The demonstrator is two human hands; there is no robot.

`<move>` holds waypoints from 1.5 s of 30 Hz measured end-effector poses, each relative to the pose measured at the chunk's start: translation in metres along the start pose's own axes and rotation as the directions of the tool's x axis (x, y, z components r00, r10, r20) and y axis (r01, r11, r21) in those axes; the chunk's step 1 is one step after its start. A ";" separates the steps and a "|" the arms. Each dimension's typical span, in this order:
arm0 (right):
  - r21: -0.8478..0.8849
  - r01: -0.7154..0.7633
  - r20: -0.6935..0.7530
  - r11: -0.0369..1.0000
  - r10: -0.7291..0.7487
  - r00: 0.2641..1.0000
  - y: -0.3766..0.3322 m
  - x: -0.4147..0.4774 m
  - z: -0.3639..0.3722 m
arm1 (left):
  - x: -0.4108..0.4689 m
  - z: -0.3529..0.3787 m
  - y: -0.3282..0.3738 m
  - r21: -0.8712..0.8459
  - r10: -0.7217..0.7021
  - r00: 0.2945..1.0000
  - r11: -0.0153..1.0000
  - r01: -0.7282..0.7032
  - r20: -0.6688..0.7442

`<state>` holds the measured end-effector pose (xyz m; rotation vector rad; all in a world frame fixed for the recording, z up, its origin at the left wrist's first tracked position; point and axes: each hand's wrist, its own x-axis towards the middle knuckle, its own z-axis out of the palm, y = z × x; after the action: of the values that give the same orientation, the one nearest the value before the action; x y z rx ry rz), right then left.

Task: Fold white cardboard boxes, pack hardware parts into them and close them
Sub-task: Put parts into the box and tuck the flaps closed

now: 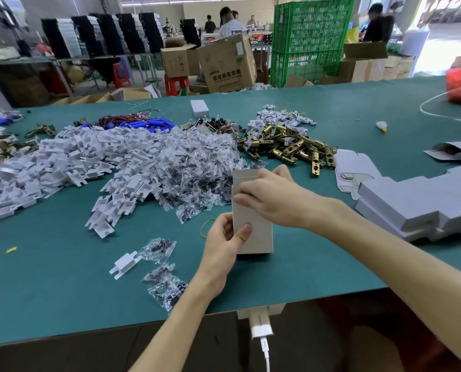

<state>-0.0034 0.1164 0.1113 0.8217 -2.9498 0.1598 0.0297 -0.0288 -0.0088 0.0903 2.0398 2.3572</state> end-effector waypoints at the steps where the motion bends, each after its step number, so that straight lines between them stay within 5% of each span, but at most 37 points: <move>1: 0.008 -0.009 0.027 1.000 0.009 1.000 0.000 0.000 -0.001 | -0.001 0.001 0.001 0.000 0.002 1.000 1.000 -0.002 -0.003; 4: 0.145 -0.012 -0.028 0.989 0.016 0.999 0.002 -0.002 -0.007 | -0.002 0.002 0.002 -0.020 -0.004 1.000 1.000 0.003 -0.031; 6: 0.314 0.040 -0.227 0.948 0.034 0.973 0.008 -0.003 -0.008 | -0.001 0.001 0.002 -0.047 -0.013 0.997 0.999 0.010 -0.074; 10: 0.506 0.052 -0.528 0.861 0.262 0.808 0.028 -0.001 -0.005 | 0.003 -0.001 0.001 -0.126 -0.040 0.989 0.992 0.022 -0.143; 15: 0.336 -0.186 -0.212 0.923 0.267 0.940 0.059 0.000 0.034 | 0.003 -0.002 0.002 -0.188 -0.056 0.985 0.982 0.025 -0.163; 18: 0.262 -0.264 -0.046 0.928 0.285 0.957 0.065 -0.006 0.065 | 0.003 0.000 0.003 -0.167 -0.058 0.985 0.985 0.031 -0.160; 27: -0.026 -0.201 -0.199 0.979 0.192 0.961 0.085 -0.004 0.088 | 0.002 0.001 0.003 -0.147 -0.064 0.986 0.988 0.041 -0.156; 34: -0.067 -0.085 -0.199 0.994 0.070 0.978 0.086 -0.004 0.090 | 0.001 0.001 0.003 -0.137 -0.051 0.987 0.990 0.030 -0.152; 38: -0.024 -0.076 -0.251 0.997 0.068 0.966 0.085 -0.007 0.091 | 0.002 0.002 0.003 -0.120 -0.049 0.989 0.992 0.032 -0.143; 45: 0.297 -0.139 -0.223 0.945 0.210 0.952 0.088 -0.011 0.088 | 0.001 0.000 0.002 -0.104 -0.029 0.991 0.994 0.015 -0.131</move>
<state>-0.0436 0.1866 0.0156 0.5122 -2.7873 0.6534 0.0285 -0.0287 -0.0069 -0.0924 1.9563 2.5123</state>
